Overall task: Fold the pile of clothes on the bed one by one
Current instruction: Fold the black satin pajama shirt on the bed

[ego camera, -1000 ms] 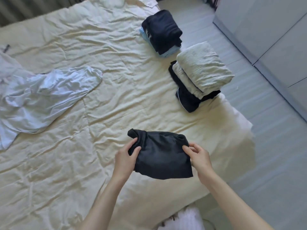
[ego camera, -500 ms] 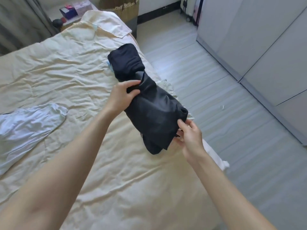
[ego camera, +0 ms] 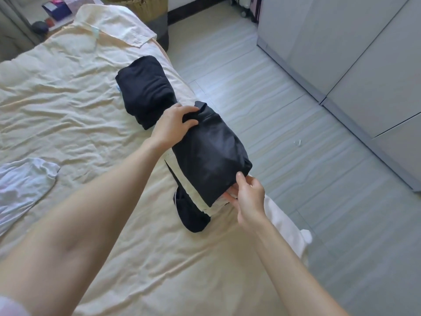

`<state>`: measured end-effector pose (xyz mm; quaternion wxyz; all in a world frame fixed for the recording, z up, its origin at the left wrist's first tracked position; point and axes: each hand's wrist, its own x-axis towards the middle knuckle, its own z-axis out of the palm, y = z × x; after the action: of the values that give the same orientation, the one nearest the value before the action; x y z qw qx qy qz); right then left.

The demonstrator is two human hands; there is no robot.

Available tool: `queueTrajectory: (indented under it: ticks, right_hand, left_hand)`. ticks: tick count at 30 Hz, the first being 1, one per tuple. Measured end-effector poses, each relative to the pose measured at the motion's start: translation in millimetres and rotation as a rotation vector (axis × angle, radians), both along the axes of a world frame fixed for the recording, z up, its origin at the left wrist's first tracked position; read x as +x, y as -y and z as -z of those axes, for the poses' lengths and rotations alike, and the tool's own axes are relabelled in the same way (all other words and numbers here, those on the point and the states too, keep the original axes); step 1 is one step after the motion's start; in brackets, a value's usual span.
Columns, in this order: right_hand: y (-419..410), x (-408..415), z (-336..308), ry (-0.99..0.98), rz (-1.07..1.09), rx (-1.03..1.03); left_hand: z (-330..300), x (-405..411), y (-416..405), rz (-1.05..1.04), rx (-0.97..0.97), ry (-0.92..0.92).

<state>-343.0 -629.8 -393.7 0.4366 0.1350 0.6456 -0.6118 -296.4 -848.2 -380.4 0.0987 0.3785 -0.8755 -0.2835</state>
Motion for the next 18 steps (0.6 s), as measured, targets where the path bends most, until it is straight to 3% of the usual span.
queueTrajectory:
  ticks: [3,6,8,12,14,18]
  right_hand:
    - [-0.6,1.3,2.6,-0.033,-0.041,0.008]
    - [0.6,-0.5,7.7,-0.019,-0.113,0.066]
    - [0.0,-2.3,9.1,-0.045,-0.168,0.107]
    - [1.5,-4.2,12.7,-0.105,-0.247,0.163]
    - [6.5,-3.5,12.2,-0.161,-0.302,0.201]
    - [19.7,-7.9,18.4,-0.213,-0.365,0.227]
  left_hand:
    - [-2.9,-1.3,-0.6,-0.012,-0.093,0.005]
    - [8.3,4.0,-3.6,-0.004,-0.051,0.289]
    - [9.1,7.8,-7.6,-0.005,-0.114,0.38]
    - [18.1,19.4,-41.7,0.199,-0.388,0.163]
    - [31.1,24.5,-59.4,0.302,-0.341,0.256]
    - [61.9,20.8,-48.4,0.282,-0.235,0.479]
